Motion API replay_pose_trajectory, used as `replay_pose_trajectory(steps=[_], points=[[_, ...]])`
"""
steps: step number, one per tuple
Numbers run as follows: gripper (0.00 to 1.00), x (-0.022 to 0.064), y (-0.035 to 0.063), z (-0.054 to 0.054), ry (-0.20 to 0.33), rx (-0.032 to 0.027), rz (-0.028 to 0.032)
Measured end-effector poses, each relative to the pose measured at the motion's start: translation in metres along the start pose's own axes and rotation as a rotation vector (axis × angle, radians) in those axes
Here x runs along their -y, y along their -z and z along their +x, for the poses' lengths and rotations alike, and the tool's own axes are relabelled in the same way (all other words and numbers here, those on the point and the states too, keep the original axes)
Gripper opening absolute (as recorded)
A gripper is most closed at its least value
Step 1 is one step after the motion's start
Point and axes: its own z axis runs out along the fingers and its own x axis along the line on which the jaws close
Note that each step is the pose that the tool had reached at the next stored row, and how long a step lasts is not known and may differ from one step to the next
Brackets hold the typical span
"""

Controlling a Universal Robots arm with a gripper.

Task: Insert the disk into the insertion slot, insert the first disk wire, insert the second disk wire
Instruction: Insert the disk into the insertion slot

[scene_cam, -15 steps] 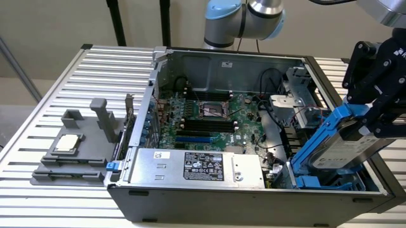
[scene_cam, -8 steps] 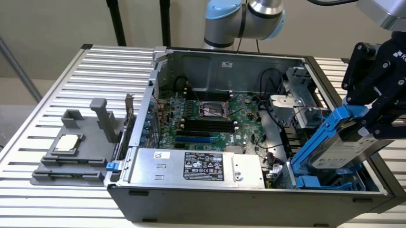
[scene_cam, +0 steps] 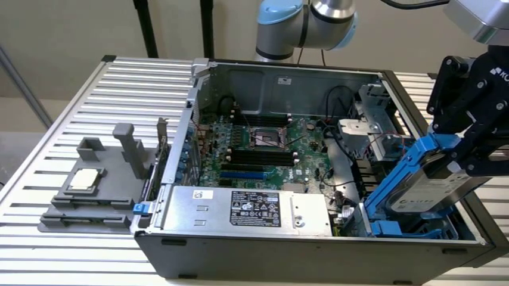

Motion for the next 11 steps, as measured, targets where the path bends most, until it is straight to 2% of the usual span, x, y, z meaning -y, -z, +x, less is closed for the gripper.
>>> replay_pose_trajectory(steps=[4,11], points=[[0.33,0.0,-0.0027,0.0004,0.001,0.0068,0.0002],[0.33,0.0002,-0.0008,0.0006,0.002,0.009,0.0006]])
